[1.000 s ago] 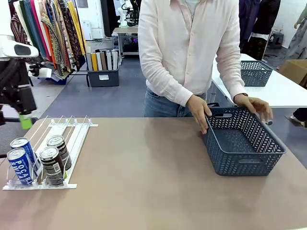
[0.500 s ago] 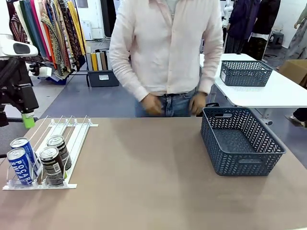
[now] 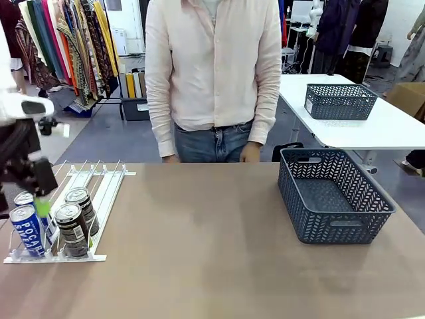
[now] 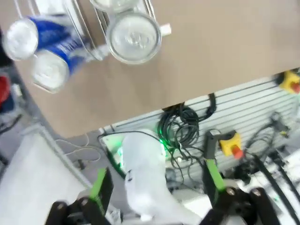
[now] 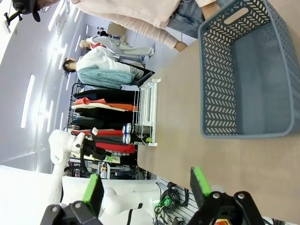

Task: Retrieve and store the cans from the dispenser.
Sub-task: Pick up one can from the Automatic Can Dispenser and place it in the middle of the table.

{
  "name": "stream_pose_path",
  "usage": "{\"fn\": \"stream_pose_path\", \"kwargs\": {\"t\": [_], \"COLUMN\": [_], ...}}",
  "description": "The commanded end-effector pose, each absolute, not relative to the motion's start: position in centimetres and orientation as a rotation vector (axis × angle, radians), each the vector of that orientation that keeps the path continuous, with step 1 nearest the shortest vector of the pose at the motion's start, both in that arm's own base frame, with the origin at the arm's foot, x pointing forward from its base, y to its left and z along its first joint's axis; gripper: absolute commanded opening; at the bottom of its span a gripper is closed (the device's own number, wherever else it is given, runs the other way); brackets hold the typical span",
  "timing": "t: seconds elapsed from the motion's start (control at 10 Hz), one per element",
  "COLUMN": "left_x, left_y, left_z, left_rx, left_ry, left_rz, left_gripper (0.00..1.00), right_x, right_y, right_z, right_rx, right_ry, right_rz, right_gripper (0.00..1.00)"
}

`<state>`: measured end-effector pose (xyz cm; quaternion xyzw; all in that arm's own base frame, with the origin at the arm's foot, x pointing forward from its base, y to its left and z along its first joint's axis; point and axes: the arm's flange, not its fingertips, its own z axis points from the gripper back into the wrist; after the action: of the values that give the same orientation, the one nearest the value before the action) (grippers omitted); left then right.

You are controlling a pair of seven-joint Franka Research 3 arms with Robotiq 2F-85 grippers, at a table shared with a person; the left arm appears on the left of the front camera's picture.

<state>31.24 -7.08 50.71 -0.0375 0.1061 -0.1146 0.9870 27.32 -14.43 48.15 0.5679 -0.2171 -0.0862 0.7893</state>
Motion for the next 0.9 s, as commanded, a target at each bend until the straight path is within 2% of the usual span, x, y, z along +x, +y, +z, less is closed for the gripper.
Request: {"fn": "stream_pose_path", "kwargs": {"t": [0.0,0.3,0.7,0.8], "left_x": [30.3,31.9,33.6,33.7], "left_y": [-8.5,-11.2,-11.7,-11.4], "left_z": [48.4,44.4,42.0,42.2], "left_rx": [-0.084,-0.15,0.068,0.063], "left_ry": [0.155,0.125,0.087,0.08], "left_rz": [-0.181,-0.156,-0.015,-0.006], "left_gripper": [1.0,1.0,1.0,1.0], "right_x": [27.7,27.7,27.7,27.7], "right_y": [-14.5,-14.5,-14.5,-14.5], "right_z": [48.4,48.4,48.4,48.4], "right_rx": [1.243,1.243,1.243,1.243], "right_ry": [-0.498,-0.498,-0.498,-0.498], "right_rz": [-0.163,-0.163,-0.163,-0.163], "right_gripper": [1.0,1.0,1.0,1.0]}}
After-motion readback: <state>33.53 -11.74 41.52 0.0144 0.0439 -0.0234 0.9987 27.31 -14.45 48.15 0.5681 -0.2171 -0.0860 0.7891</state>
